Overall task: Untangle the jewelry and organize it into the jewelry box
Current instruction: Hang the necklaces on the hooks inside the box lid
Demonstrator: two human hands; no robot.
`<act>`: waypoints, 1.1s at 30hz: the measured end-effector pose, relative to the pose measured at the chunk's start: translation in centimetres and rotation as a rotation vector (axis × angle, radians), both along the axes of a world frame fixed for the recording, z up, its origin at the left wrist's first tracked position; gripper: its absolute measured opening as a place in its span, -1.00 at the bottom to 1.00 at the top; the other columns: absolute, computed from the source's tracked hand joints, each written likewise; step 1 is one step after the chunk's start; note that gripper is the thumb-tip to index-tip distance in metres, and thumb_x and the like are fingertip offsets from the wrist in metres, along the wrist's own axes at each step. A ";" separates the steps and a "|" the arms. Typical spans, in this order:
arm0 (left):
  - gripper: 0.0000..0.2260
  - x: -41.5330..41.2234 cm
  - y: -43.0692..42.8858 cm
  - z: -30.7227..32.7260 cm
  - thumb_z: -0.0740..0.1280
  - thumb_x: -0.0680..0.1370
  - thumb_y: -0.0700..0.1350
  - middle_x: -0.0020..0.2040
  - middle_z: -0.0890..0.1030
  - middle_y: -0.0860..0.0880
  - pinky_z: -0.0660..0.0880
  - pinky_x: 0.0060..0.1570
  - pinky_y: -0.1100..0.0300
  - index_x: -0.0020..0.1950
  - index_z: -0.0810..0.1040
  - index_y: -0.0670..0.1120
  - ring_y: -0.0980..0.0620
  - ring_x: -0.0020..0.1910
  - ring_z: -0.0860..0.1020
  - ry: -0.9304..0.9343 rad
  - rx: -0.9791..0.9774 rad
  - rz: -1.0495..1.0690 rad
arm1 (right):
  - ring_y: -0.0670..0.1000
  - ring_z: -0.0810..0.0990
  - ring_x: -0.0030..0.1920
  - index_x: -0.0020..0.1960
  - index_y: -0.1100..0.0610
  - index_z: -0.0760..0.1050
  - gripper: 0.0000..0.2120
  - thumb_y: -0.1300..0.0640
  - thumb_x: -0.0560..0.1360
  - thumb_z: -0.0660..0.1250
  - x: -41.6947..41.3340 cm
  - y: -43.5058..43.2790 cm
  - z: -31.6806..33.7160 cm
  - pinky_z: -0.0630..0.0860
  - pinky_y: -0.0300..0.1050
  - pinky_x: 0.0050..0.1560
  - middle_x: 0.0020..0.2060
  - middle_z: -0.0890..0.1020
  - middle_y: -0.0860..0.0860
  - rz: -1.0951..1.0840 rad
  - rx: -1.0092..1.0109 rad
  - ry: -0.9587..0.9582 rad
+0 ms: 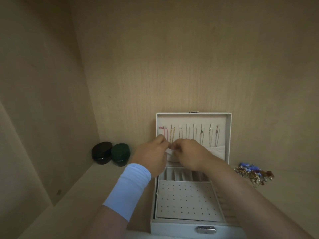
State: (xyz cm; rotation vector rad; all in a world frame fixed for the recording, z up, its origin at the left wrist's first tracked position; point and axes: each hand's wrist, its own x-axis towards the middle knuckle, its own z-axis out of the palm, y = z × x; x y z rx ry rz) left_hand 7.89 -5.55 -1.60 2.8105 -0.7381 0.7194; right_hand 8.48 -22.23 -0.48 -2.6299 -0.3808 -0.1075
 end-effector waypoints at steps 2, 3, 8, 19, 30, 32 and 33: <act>-0.66 0.3 -0.1 -0.5 0.22 0.60 -0.11 0.27 0.40 0.06 0.42 -0.18 0.26 0.39 0.42 0.01 0.01 -0.04 0.56 0.035 0.050 -0.001 | 0.02 0.60 0.09 0.14 0.01 0.60 -0.77 0.11 0.57 0.22 0.1 -0.4 0.3 0.55 0.03 0.16 0.08 0.66 -0.04 -0.033 0.068 -0.024; -0.65 0.4 -0.1 -0.5 0.22 0.60 -0.12 0.27 0.40 0.06 0.42 -0.17 0.25 0.40 0.41 0.02 0.00 -0.03 0.56 0.043 0.058 0.003 | 0.00 0.61 0.07 0.13 -0.01 0.60 -0.79 0.09 0.57 0.23 0.0 -0.5 0.4 0.56 0.01 0.14 0.06 0.66 -0.07 -0.062 0.094 -0.059; -0.63 0.0 0.2 0.7 0.17 0.63 -0.12 0.37 0.42 0.10 0.48 0.01 0.24 0.44 0.36 0.09 0.04 0.17 0.54 0.117 -0.120 -0.057 | 0.04 0.58 0.13 0.21 -0.02 0.51 -0.75 0.11 0.56 0.24 -0.5 -0.7 -0.2 0.53 0.03 0.15 0.13 0.61 -0.02 -0.019 0.021 0.010; -0.28 -4.5 -0.4 -2.6 0.35 0.55 -0.02 0.49 0.07 0.21 0.27 0.34 0.27 0.58 -0.01 0.10 0.11 0.42 0.30 0.420 -0.597 -0.030 | -0.04 0.51 0.16 0.22 -0.13 0.56 -0.75 0.02 0.58 0.25 -4.3 -4.3 -0.8 0.49 -0.06 0.15 0.16 0.54 -0.13 -0.028 -0.098 -0.220; -0.20 -4.2 -2.1 -2.8 0.35 0.55 0.05 0.59 -0.01 0.14 0.15 0.50 0.03 0.59 -0.14 0.13 0.03 0.55 0.10 0.452 -0.567 0.001 | 0.01 -0.09 0.60 0.50 -0.29 0.22 -0.45 -0.34 0.54 0.19 -8.4 -6.1 -3.4 -0.16 0.27 0.54 0.62 0.01 -0.04 0.027 -0.138 0.087; -0.21 -4.7 -2.7 -2.1 0.35 0.55 0.03 0.59 -0.10 0.12 0.14 0.51 -0.01 0.59 -0.12 0.09 -0.01 0.57 0.02 0.381 -0.498 0.086 | -0.01 0.12 0.56 0.48 -0.20 0.33 -0.50 -0.21 0.57 0.27 -8.9 -7.3 -2.6 0.02 0.03 0.56 0.56 0.22 -0.01 0.058 -0.005 0.014; -0.24 -5.1 -3.2 -1.7 0.35 0.55 0.02 0.57 -0.10 0.10 0.16 0.51 -0.02 0.58 -0.07 0.05 -0.03 0.56 0.00 0.299 -0.443 0.127 | -0.04 0.25 0.51 0.46 -0.14 0.39 -0.54 -0.13 0.58 0.31 -9.0 -8.1 -2.2 0.12 -0.09 0.52 0.50 0.34 -0.01 0.060 0.078 -0.025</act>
